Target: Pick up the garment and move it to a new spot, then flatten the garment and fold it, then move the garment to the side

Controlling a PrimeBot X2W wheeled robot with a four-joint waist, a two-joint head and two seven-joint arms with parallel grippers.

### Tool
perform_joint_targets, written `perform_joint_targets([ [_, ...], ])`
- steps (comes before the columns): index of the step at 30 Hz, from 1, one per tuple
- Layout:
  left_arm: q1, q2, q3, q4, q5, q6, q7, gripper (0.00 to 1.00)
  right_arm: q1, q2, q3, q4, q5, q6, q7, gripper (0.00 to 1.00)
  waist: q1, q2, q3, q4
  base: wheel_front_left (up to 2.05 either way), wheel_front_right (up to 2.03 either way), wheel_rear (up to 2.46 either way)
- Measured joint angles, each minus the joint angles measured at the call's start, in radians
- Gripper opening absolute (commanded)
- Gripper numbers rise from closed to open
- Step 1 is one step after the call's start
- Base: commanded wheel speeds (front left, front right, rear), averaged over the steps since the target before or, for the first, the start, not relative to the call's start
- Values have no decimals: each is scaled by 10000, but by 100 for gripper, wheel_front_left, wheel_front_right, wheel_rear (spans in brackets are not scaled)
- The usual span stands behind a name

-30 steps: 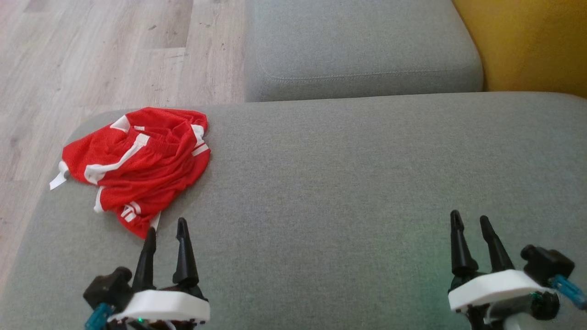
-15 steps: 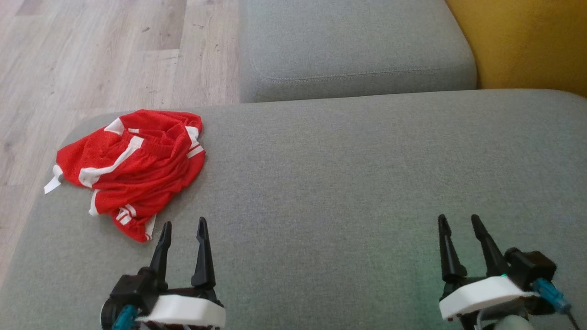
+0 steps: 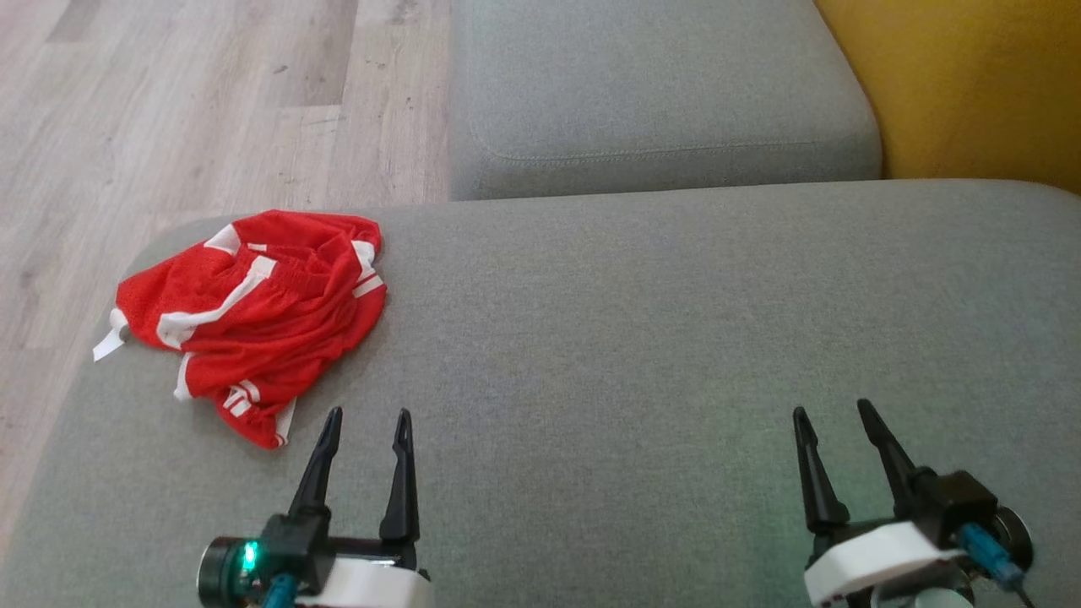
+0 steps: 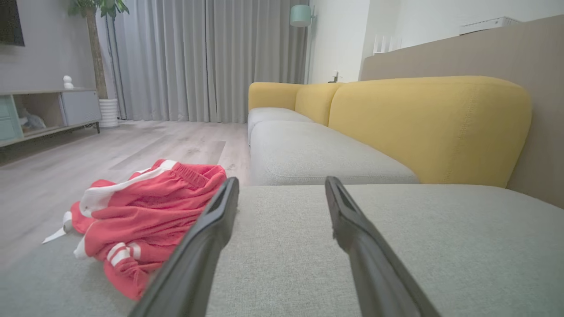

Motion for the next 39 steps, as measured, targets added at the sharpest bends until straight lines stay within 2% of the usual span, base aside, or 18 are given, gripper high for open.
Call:
perform_joint_targets([
  [5,4,2,-10,142,355,276,-115,100,112,0,-247,27,-447,2,-178,100,0,0,-74,6,0,0,0],
  [30,158,6,0,389,228,499,-121,100,273,0,-512,142,-834,2,-180,100,0,0,-133,138,0,0,0],
  [35,148,6,-10,372,228,594,-121,100,305,0,-495,127,-842,2,-180,100,0,0,-112,442,0,0,0],
  [39,111,10,-19,360,295,709,-121,100,315,0,-531,90,-813,2,-180,100,0,0,-51,961,0,0,0],
])
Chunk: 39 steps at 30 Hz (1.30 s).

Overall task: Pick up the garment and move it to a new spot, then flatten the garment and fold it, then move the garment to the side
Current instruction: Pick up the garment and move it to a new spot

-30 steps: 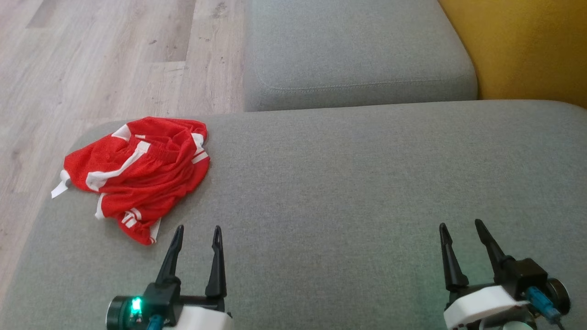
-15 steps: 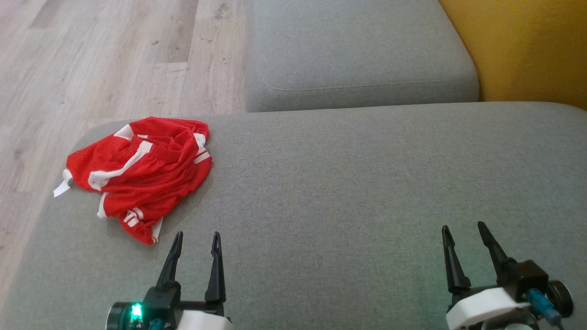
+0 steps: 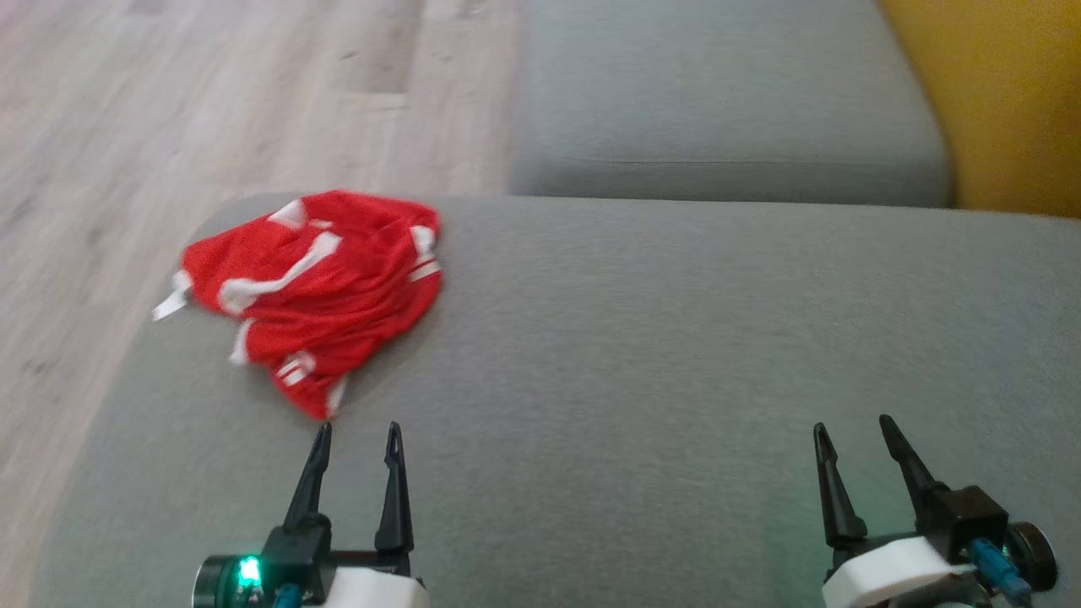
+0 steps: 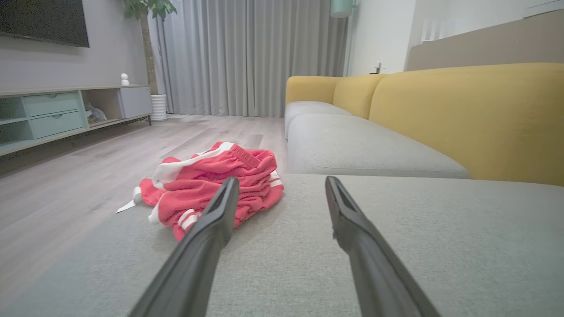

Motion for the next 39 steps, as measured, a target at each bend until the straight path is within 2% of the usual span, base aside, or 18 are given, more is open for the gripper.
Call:
perform_joint_targets([
  [9,-179,8,159,-313,67,77,-2,100,-3,6,-159,-123,105,0,-2,100,0,0,235,1924,0,0,0],
  [14,-165,13,604,-681,199,148,-2,100,-50,6,-192,-150,257,0,-2,100,0,0,437,3084,0,0,0],
  [18,-146,17,1022,-1126,211,311,-2,100,-305,12,-140,-169,75,0,-2,100,0,0,834,3627,0,0,0],
  [22,-196,13,1089,-1697,328,291,-2,100,-535,8,-378,-280,-65,0,-2,100,3,0,1266,3942,0,0,0],
  [26,-811,35,1137,-2136,838,-115,-4,100,-580,6,-731,-470,-489,0,-2,100,1,0,1710,4119,0,0,0],
  [31,-3289,130,1406,-2265,1003,-692,-58,100,-1286,-171,-771,-809,-1012,0,-10,100,2,0,2575,3933,0,0,0],
  [35,-5261,255,1369,-1085,918,-1319,-59,100,-1872,-752,-857,-1018,-1087,2,-12,100,3,0,3329,3577,0,0,0],
  [39,-7113,374,1149,913,922,-1977,-42,100,-2325,-1244,-874,-1193,-1087,2,-12,100,3,-1,4117,3157,0,0,0],
])
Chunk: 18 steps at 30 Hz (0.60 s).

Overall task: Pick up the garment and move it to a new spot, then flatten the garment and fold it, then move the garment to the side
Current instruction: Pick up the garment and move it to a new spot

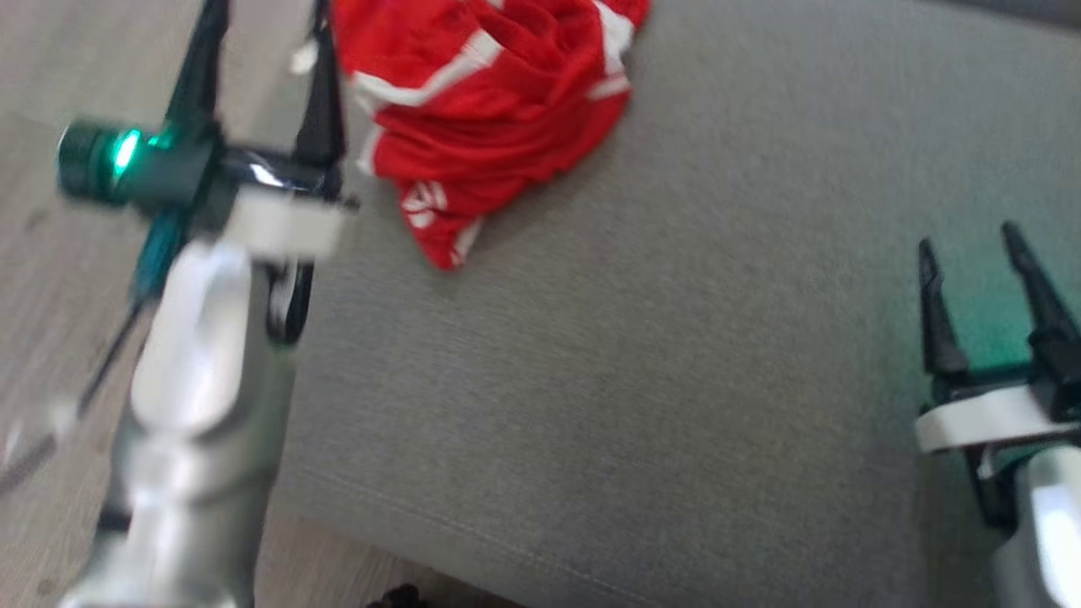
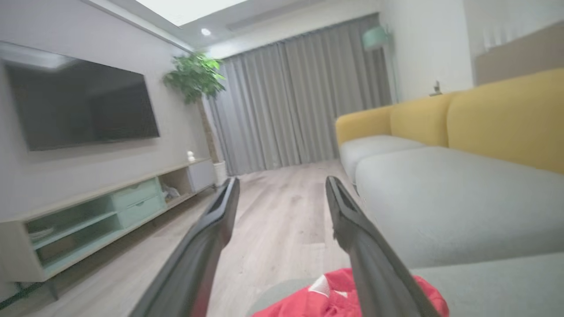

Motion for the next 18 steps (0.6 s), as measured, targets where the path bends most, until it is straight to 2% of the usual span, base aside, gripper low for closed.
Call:
perform_joint_targets([
  [6,-2387,-148,-512,3292,-560,-543,1455,100,-281,-399,-130,-111,0,0,0,100,0,0,925,-663,0,0,0],
  [13,-3300,-182,-708,6337,-1057,-625,2332,100,-676,-589,-58,-257,-84,0,0,100,-1,0,1649,-1301,0,0,0],
  [15,-3347,-178,-708,6654,-1103,-625,2332,100,-754,-625,-56,-290,-84,0,0,100,-2,0,1735,-1368,0,0,0],
  [16,-3385,-171,-719,6916,-1124,-625,2288,62,-825,-652,-54,-320,-84,0,0,100,-2,0,1815,-1431,0,0,0],
  [17,-3424,-163,-719,7110,-1141,-625,2153,15,-868,-656,-48,-364,-84,0,0,100,-2,0,1885,-1483,0,0,0],
  [18,-3496,-163,-727,7290,-1141,-627,1958,0,-897,-656,-46,-389,-84,0,-2,100,-2,0,1947,-1532,0,0,0],
])
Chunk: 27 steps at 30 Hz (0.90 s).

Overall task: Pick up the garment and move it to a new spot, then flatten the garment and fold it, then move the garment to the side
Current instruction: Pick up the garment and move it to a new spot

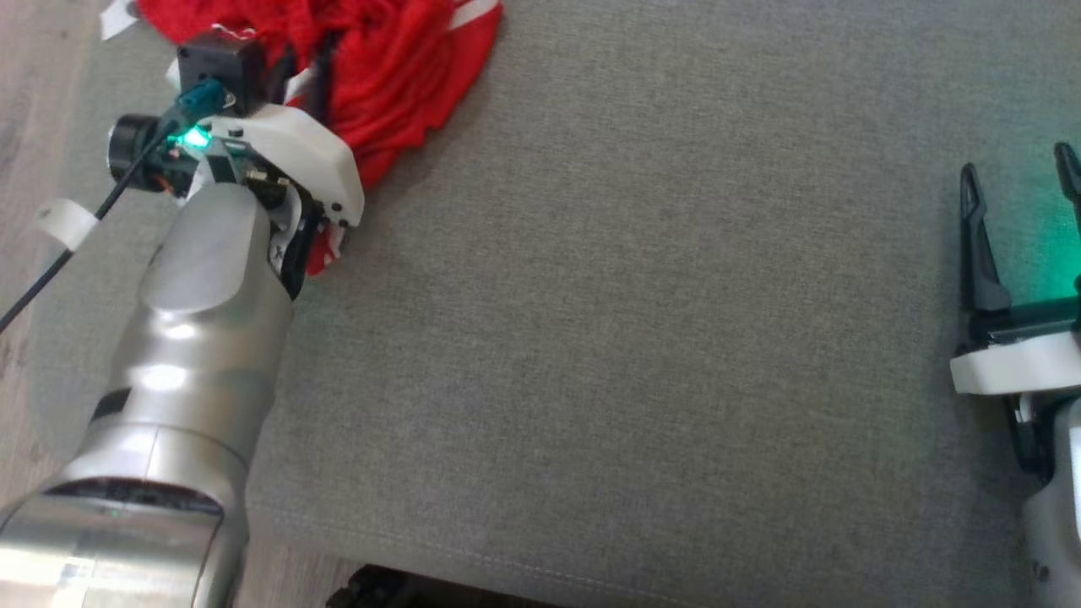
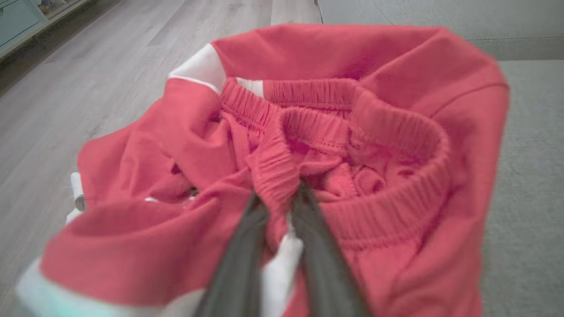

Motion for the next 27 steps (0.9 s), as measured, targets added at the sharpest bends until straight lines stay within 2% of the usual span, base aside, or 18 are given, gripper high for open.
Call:
perform_joint_targets([
  [5,-470,17,-234,364,92,-8,-1170,0,-85,36,-6,58,0,0,-46,100,1,0,-87,-105,0,0,0],
  [8,-795,123,-397,284,326,12,-1659,0,-63,316,10,211,0,0,-46,100,-1,0,-438,-180,0,0,0],
  [14,-1528,150,-934,-1072,717,15,-1894,0,370,1170,255,407,19,0,-46,100,-3,1,-1696,-628,0,0,0],
  [21,-2261,38,-1655,-2322,612,-12,-1965,0,596,1639,510,570,159,2,-44,100,-4,1,-2695,-1959,0,0,0],
  [27,-2801,-314,-2782,-2880,-911,-84,-1973,0,938,1778,765,600,439,6,-44,100,-3,1,-3365,-3414,0,0,0],
])
